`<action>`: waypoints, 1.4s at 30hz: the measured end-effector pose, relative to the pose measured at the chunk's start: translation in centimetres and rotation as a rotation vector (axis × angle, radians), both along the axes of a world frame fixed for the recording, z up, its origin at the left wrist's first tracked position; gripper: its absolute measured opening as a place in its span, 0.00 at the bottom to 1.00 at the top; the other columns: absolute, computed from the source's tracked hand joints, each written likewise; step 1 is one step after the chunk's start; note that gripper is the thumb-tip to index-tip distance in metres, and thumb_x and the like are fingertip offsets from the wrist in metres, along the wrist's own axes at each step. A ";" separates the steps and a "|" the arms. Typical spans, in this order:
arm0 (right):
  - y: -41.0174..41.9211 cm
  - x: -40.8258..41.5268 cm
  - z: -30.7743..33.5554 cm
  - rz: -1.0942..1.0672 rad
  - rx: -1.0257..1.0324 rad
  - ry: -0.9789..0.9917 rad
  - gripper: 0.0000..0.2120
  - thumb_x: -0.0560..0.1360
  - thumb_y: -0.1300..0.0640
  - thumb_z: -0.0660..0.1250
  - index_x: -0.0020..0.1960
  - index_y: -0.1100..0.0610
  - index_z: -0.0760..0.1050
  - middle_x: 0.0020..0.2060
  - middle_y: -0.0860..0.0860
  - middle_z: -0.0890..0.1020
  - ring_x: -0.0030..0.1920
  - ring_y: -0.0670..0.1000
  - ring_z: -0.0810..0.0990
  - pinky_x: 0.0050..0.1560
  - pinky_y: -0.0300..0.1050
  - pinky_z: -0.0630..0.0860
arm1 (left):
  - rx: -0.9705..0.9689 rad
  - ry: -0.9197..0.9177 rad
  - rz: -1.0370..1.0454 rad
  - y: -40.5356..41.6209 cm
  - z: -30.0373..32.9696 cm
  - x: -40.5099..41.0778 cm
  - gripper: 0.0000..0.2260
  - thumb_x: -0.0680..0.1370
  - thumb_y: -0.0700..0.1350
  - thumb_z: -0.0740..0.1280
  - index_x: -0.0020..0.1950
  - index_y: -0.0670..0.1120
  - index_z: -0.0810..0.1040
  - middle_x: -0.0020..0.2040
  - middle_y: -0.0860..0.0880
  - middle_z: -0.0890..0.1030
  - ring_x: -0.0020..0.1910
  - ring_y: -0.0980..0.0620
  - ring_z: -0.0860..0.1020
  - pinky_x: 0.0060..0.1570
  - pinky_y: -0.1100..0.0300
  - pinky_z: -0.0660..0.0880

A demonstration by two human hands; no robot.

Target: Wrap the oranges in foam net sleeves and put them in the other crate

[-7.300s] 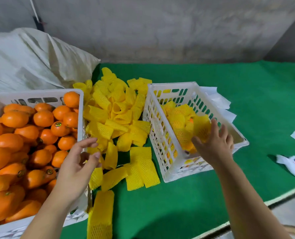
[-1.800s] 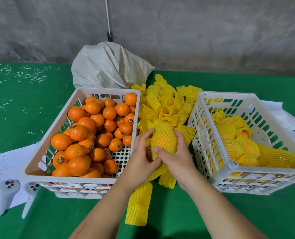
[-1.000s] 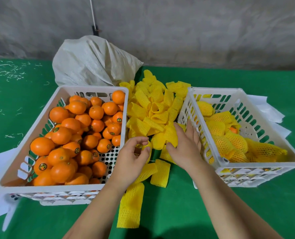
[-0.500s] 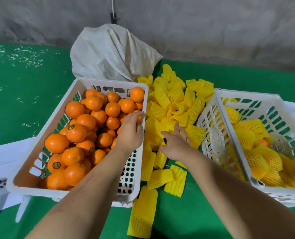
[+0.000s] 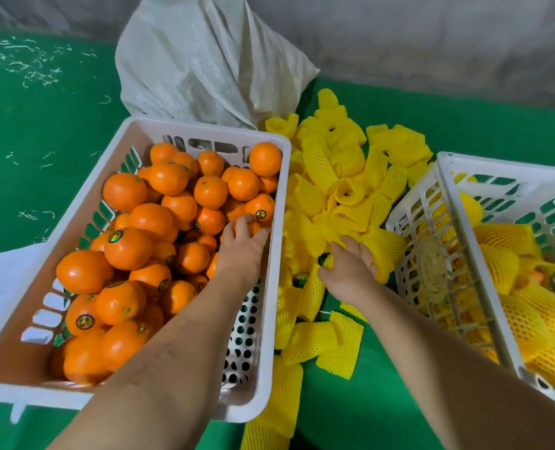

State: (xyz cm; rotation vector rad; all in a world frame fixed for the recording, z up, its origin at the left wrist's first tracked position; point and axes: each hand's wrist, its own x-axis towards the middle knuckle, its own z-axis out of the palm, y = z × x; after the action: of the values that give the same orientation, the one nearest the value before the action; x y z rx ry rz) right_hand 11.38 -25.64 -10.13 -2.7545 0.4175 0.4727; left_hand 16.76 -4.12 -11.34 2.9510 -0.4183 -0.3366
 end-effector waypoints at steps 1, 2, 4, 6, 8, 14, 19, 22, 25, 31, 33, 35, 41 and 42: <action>0.0 -0.1 -0.1 -0.019 0.005 -0.032 0.29 0.81 0.44 0.64 0.79 0.51 0.63 0.81 0.49 0.53 0.79 0.59 0.50 0.76 0.58 0.57 | -0.053 -0.004 0.023 0.3 0.0 0.1 0.33 0.81 0.43 0.72 0.81 0.59 0.60 0.79 0.44 0.52 0.77 0.32 0.57 0.74 0.43 0.67; -0.1 -0.1 -0.2 -0.047 0.022 -0.072 0.28 0.81 0.46 0.64 0.78 0.52 0.64 0.80 0.50 0.56 0.78 0.59 0.54 0.76 0.58 0.59 | -0.112 -0.015 0.043 0.7 0.0 0.2 0.32 0.81 0.42 0.72 0.80 0.59 0.63 0.78 0.45 0.54 0.76 0.34 0.60 0.71 0.45 0.71; -0.1 -0.4 0.1 -0.114 0.109 -0.214 0.24 0.81 0.50 0.65 0.76 0.54 0.70 0.76 0.52 0.63 0.74 0.59 0.63 0.73 0.57 0.64 | -0.223 -0.045 0.066 1.5 0.6 0.4 0.29 0.82 0.41 0.70 0.80 0.57 0.65 0.78 0.45 0.58 0.73 0.36 0.65 0.67 0.46 0.75; -0.2 -1.0 0.9 -0.164 0.271 -0.446 0.19 0.81 0.55 0.68 0.70 0.57 0.76 0.68 0.53 0.71 0.67 0.56 0.73 0.66 0.52 0.71 | -0.348 -0.062 0.097 2.2 2.1 0.5 0.33 0.82 0.42 0.72 0.83 0.53 0.62 0.77 0.44 0.65 0.70 0.38 0.72 0.65 0.45 0.77; 0.0 -1.9 2.1 -0.244 0.456 -0.637 0.13 0.80 0.57 0.70 0.64 0.55 0.80 0.61 0.49 0.75 0.60 0.52 0.78 0.59 0.47 0.76 | -0.470 -0.111 0.132 2.7 4.1 0.2 0.36 0.80 0.42 0.75 0.83 0.49 0.62 0.75 0.43 0.70 0.69 0.40 0.75 0.63 0.45 0.78; 2.0 -5.9 7.7 -0.537 0.959 -0.757 0.11 0.79 0.57 0.70 0.55 0.41 0.79 0.54 0.45 0.81 0.47 0.38 0.82 0.38 0.36 0.79 | -0.985 -0.170 0.242 2.1 10.5 -5.4 0.31 0.79 0.51 0.76 0.80 0.51 0.69 0.75 0.54 0.74 0.70 0.58 0.73 0.62 0.70 0.72; 4.3 -9.9 11.7 -0.369 1.413 -0.608 0.17 0.76 0.53 0.67 0.65 0.44 0.80 0.63 0.49 0.83 0.65 0.53 0.81 0.62 0.54 0.79 | -1.598 0.207 0.353 -0.9 11.4 -13.4 0.25 0.75 0.59 0.77 0.71 0.63 0.77 0.65 0.57 0.82 0.60 0.57 0.83 0.55 0.59 0.83; 4.5 -12.0 13.3 -0.123 1.548 -0.507 0.26 0.74 0.61 0.66 0.70 0.46 0.77 0.66 0.45 0.81 0.67 0.48 0.79 0.61 0.43 0.79 | -1.798 0.406 0.455 -2.1 10.3 -15.6 0.27 0.75 0.61 0.75 0.72 0.57 0.77 0.67 0.47 0.83 0.65 0.43 0.83 0.64 0.40 0.80; 4.5 -13.6 13.6 -0.059 1.393 -0.501 0.26 0.76 0.62 0.66 0.71 0.42 0.75 0.63 0.43 0.83 0.64 0.48 0.82 0.59 0.42 0.80 | -1.867 0.421 0.418 -2.1 9.5 -16.5 0.24 0.78 0.61 0.75 0.72 0.58 0.77 0.68 0.43 0.83 0.65 0.40 0.82 0.63 0.41 0.80; 4.7 -14.6 13.6 -0.315 1.079 -0.687 0.17 0.75 0.62 0.67 0.57 0.42 0.78 0.56 0.49 0.83 0.41 0.46 0.85 0.36 0.42 0.82 | -1.763 0.404 0.391 -2.4 8.8 -17.4 0.27 0.79 0.72 0.65 0.74 0.61 0.76 0.70 0.46 0.80 0.64 0.41 0.83 0.57 0.45 0.81; 5.2 -14.7 13.3 -0.343 1.121 -0.649 0.15 0.72 0.60 0.69 0.55 0.44 0.74 0.55 0.53 0.79 0.42 0.51 0.85 0.35 0.50 0.83 | -1.731 0.446 0.344 -2.6 8.7 -17.6 0.28 0.80 0.73 0.61 0.75 0.60 0.75 0.71 0.46 0.80 0.67 0.41 0.81 0.62 0.42 0.79; 5.4 -14.7 13.0 -0.343 1.043 -0.678 0.15 0.70 0.57 0.69 0.53 0.45 0.70 0.51 0.52 0.77 0.42 0.47 0.83 0.40 0.48 0.83 | -1.691 0.489 0.290 -2.4 8.9 -17.8 0.29 0.78 0.72 0.67 0.76 0.61 0.73 0.69 0.49 0.81 0.65 0.45 0.82 0.61 0.46 0.80; 4.8 -13.1 12.4 -0.396 0.791 -0.820 0.18 0.74 0.68 0.69 0.48 0.48 0.66 0.41 0.46 0.71 0.38 0.41 0.72 0.33 0.30 0.69 | -1.757 0.640 0.163 -1.5 9.6 -17.8 0.29 0.70 0.53 0.79 0.70 0.52 0.79 0.62 0.45 0.79 0.43 0.46 0.81 0.43 0.55 0.78; 5.0 -12.8 12.4 -0.391 0.777 -0.811 0.17 0.74 0.66 0.70 0.50 0.48 0.67 0.42 0.46 0.72 0.39 0.40 0.73 0.34 0.30 0.69 | -1.759 0.670 0.133 -1.4 9.8 -17.9 0.28 0.69 0.51 0.78 0.69 0.50 0.79 0.61 0.45 0.80 0.40 0.46 0.79 0.40 0.56 0.77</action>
State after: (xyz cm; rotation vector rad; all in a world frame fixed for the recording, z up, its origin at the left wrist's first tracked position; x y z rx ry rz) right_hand -1.44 -20.67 2.23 -1.8227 0.4175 -0.4848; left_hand -1.16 -5.52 -1.58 1.0580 -0.1901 -0.5068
